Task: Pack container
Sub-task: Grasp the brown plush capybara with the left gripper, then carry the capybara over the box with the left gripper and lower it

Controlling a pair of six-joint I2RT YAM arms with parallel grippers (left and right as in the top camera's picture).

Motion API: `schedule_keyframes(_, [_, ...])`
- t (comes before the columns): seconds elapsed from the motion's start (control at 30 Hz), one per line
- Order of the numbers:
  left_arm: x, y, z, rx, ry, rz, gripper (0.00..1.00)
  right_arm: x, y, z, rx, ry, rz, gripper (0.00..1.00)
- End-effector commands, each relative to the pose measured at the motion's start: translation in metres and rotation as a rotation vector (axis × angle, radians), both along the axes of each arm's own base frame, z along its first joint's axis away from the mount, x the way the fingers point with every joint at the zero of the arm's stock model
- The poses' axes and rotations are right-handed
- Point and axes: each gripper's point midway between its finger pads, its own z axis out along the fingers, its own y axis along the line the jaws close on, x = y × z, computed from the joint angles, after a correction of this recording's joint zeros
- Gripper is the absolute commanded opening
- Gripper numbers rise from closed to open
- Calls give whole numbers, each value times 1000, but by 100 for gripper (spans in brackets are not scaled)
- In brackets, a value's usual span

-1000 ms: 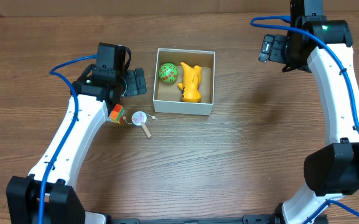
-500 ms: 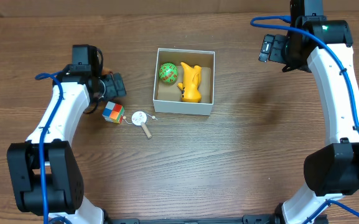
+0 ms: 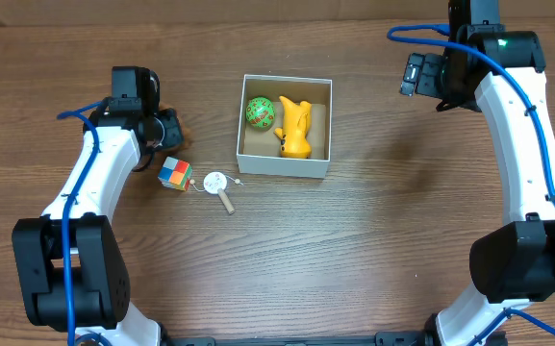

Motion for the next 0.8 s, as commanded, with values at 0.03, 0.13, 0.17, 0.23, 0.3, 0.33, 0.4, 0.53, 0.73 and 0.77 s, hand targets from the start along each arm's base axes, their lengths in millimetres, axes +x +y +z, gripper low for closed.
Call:
schedule_keyframes(0.03, [12, 1, 4, 30, -28, -18, 4, 2, -4, 15, -3, -43, -15, 100])
schedule_keyframes(0.13, [23, 1, 30, 42, -72, -35, 4, 2, -4, 15, -3, -43, -15, 100])
schedule_keyframes(0.17, [26, 1, 42, 42, -85, -36, 4, 2, -4, 15, -3, -43, -15, 100])
schedule_keyframes(0.23, [32, -3, 69, 43, -116, -44, 4, 2, -4, 16, -3, -43, -15, 100])
schedule_keyframes(0.3, [38, -10, 100, 42, -156, -56, 4, 2, -4, 15, -3, -43, -15, 100])
schedule_keyframes(0.33, [40, -16, 119, 41, -180, -69, 4, 1, -4, 15, -3, -43, -15, 100])
schedule_keyframes(0.4, [41, -29, 145, 37, -212, -97, 4, 2, -4, 15, -2, -43, -15, 100])
schedule_keyframes(0.53, [32, -77, 180, 26, -238, -199, 4, 2, -4, 15, -3, -43, -15, 100])
schedule_keyframes(0.73, [9, -158, 182, 9, -233, -377, 4, 2, -4, 15, -2, -43, -15, 100])
schedule_keyframes(0.77, [5, -169, 182, 7, -233, -402, 4, 2, -4, 15, -3, -43, -15, 100])
